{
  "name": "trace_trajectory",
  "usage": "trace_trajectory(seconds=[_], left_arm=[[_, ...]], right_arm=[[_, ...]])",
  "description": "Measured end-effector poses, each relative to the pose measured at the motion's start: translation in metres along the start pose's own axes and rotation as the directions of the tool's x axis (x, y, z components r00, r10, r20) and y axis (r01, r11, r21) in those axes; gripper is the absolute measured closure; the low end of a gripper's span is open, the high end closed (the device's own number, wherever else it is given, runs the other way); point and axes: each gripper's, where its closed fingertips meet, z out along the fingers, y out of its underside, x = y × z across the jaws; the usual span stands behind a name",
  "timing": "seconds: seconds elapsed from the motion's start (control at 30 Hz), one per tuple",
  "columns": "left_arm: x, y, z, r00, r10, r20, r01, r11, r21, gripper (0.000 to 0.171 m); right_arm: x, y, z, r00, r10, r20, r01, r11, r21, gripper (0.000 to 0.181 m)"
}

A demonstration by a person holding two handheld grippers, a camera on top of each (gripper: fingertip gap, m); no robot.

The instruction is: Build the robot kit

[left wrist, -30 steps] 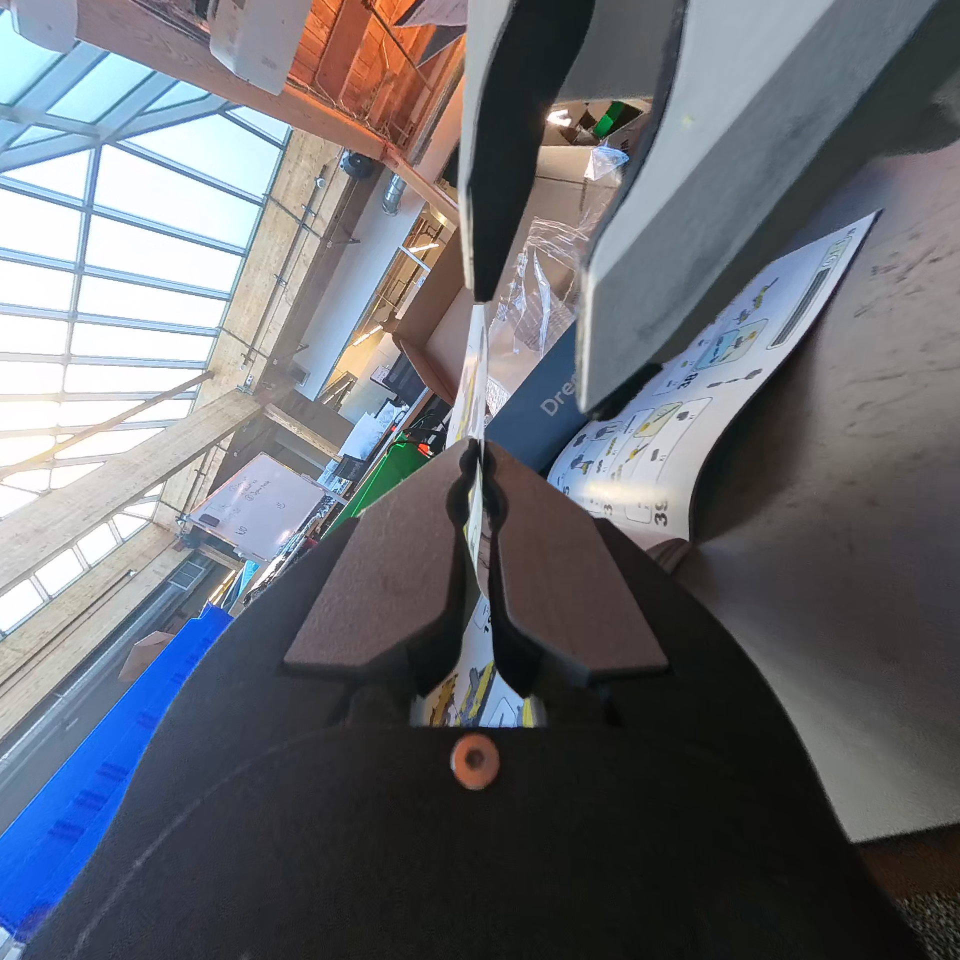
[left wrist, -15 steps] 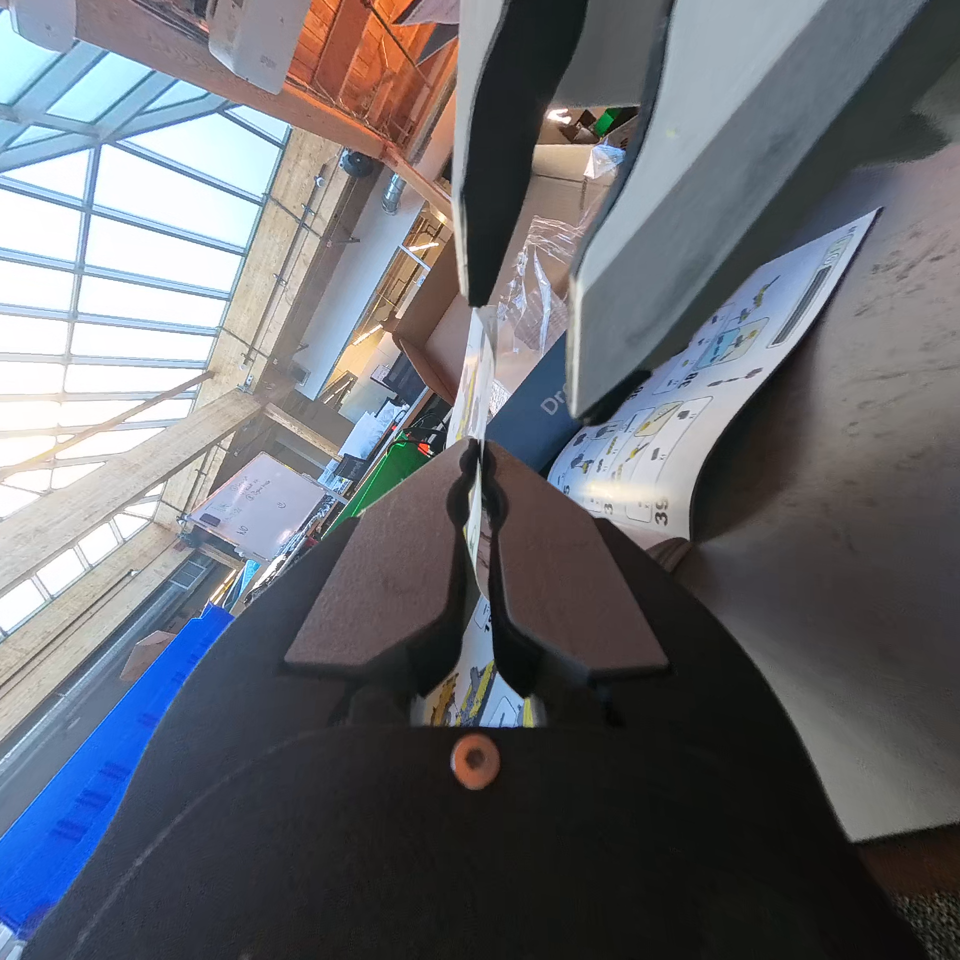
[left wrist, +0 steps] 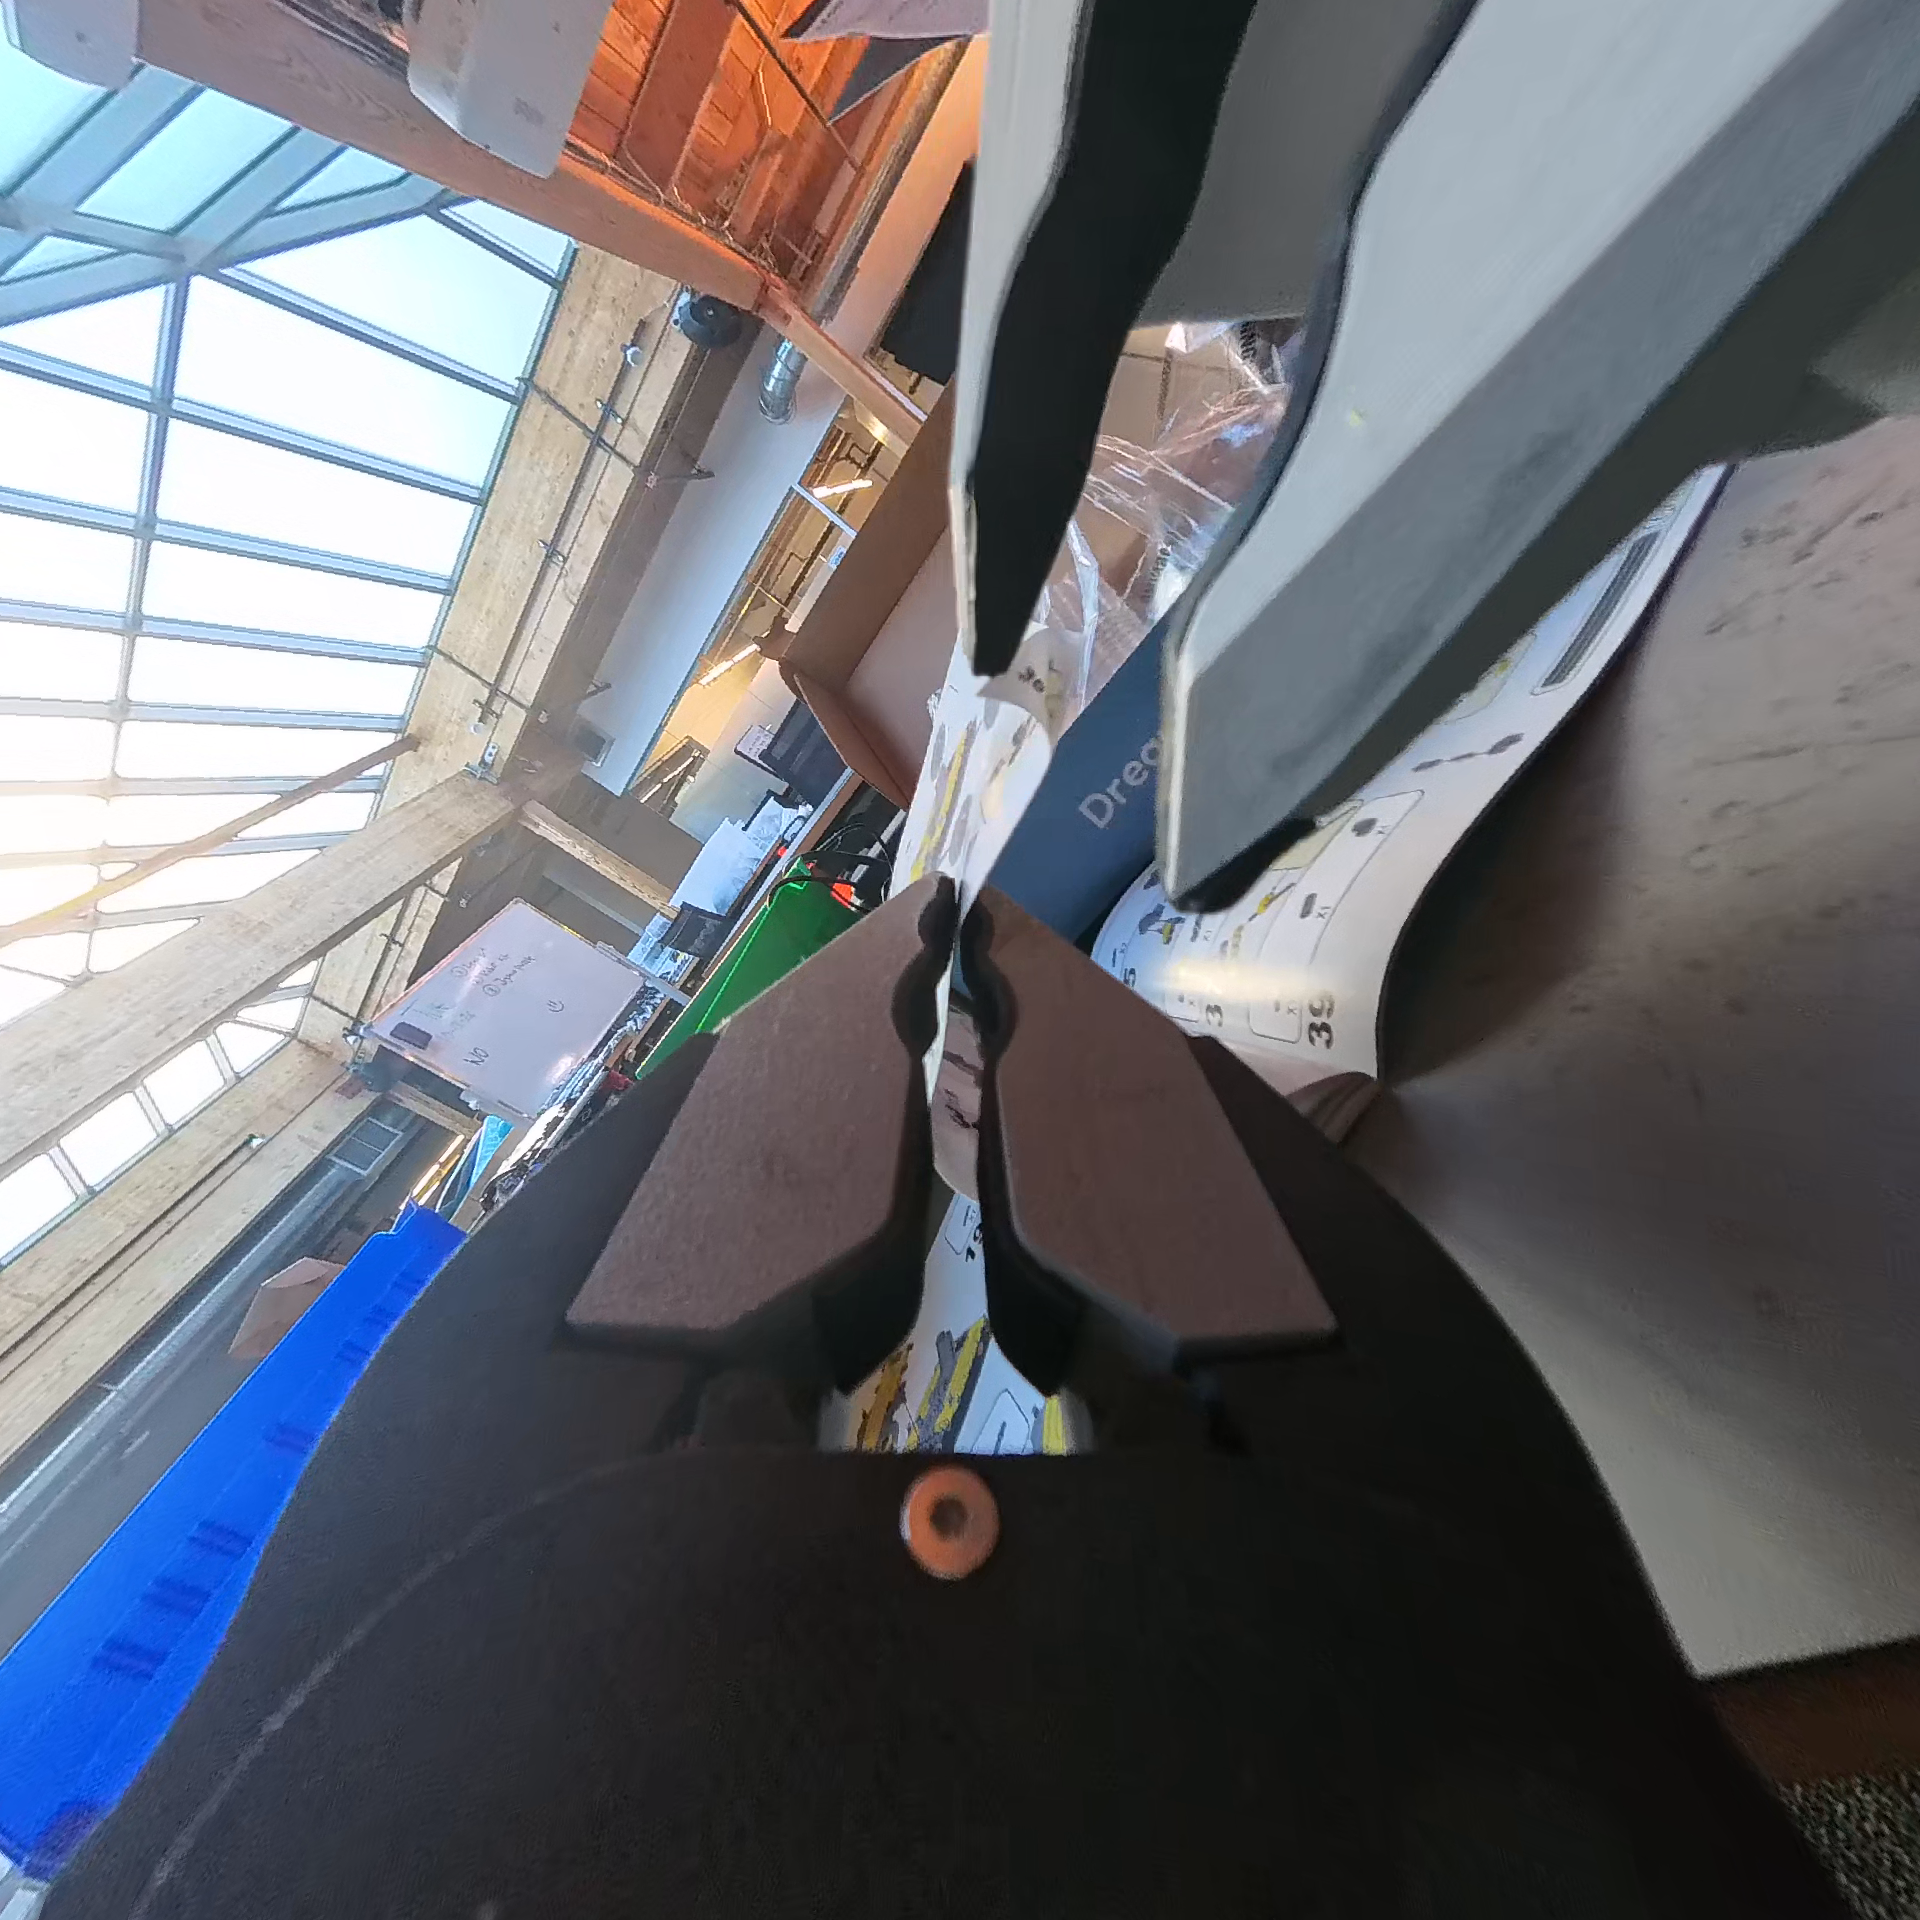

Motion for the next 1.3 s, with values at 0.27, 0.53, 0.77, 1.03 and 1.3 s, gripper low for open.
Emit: trace_trajectory(seconds=[0.27,0.53,0.77,1.03,1.3], left_arm=[[0.000,0.003,0.001,0.996,-0.081,-0.033,0.081,0.997,-0.007,0.171],[0.004,0.003,0.001,0.992,-0.106,-0.069,0.105,0.994,-0.015,0.171],[0.007,0.001,0.000,0.980,-0.156,-0.122,0.157,0.988,-0.003,0.171],[0.012,0.000,0.000,0.969,-0.182,-0.164,0.185,0.983,-0.002,0.171],[0.032,-0.007,-0.007,0.908,-0.223,-0.353,0.244,0.970,0.014,0.157]], right_arm=[[0.000,0.002,0.003,0.999,0.040,0.020,-0.040,0.999,0.013,0.137],[-0.003,0.009,0.009,1.000,0.008,0.014,-0.007,1.000,-0.017,0.136],[-0.002,0.015,0.012,0.996,-0.081,-0.023,0.079,0.995,-0.060,0.146],[0.007,0.019,0.012,0.962,-0.251,-0.109,0.237,0.963,-0.129,0.171],[0.011,0.021,0.011,0.953,-0.278,-0.119,0.257,0.953,-0.163,0.181]])
